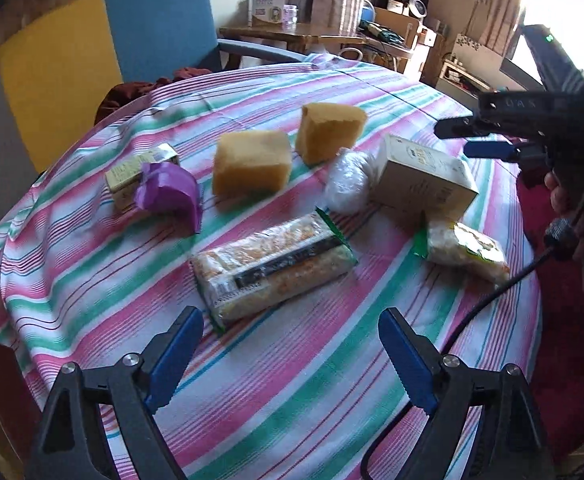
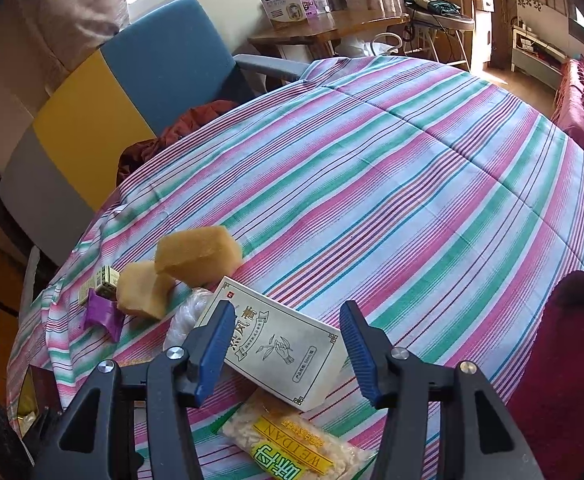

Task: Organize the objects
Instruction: 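Grasp the second purple packet with the left tool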

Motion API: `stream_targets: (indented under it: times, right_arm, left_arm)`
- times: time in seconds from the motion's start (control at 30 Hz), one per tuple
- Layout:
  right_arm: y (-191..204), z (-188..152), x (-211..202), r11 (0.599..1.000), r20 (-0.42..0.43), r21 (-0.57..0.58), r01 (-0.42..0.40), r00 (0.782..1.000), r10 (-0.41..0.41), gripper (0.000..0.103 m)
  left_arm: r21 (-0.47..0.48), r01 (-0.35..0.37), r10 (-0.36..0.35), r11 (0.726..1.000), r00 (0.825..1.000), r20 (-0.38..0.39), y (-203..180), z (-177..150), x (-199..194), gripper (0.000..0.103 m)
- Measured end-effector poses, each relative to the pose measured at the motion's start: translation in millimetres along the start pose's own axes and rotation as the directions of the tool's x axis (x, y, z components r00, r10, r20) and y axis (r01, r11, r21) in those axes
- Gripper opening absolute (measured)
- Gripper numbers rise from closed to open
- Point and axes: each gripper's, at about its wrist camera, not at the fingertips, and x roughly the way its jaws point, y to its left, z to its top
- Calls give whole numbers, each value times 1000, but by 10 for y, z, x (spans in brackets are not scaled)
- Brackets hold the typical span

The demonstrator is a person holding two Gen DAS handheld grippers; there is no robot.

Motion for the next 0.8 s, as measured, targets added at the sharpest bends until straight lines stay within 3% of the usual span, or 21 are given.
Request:
stream_targets:
  times: [0.1, 0.17, 0.3, 0.47, 0.6, 0.67, 0.7, 0.73, 0.8]
  right_arm:
    - [39, -14, 23, 1000, -13, -16, -2, 1000, 2, 59]
    - [60, -17, 19, 1000, -12, -26, -3, 1000, 3, 59]
    - [54, -7, 25, 1000, -15, -26, -3, 1000, 3, 59]
    - [68, 7, 27, 999, -10, -41, 11, 1000, -12, 59]
    - [92, 23, 34, 998, 6, -60, 25, 1000, -24, 60]
    - [104, 41, 49, 996, 18, -77, 51, 999, -49, 60]
    - [101, 48, 59, 995, 20, -81, 54, 998, -53, 61]
    - [97, 49, 79, 995, 14, -83, 51, 999, -50, 69]
    - [77, 44, 125, 996, -9, -74, 43, 999, -44, 75]
  left_arm:
    - [-82, -36, 37, 996, 999, 9, 217, 143, 14, 86]
    - [-192, -32, 35, 981, 999, 12, 417, 245, 55, 78]
    - [-413, -8, 24, 911, 999, 35, 854, 400, 198, 75]
    - [-502, 16, 14, 865, 998, 56, 1086, 526, 419, 76]
    - [-531, 32, 7, 847, 997, 71, 1140, 648, 584, 74]
    - [-544, 38, -11, 838, 999, 53, 1173, 674, 693, 61]
    - [-542, 25, 3, 840, 999, 51, 1175, 678, 718, 45]
    - [-541, 30, 2, 841, 998, 58, 1182, 677, 719, 36]
    - [-560, 51, -19, 827, 998, 63, 1198, 631, 688, 36]
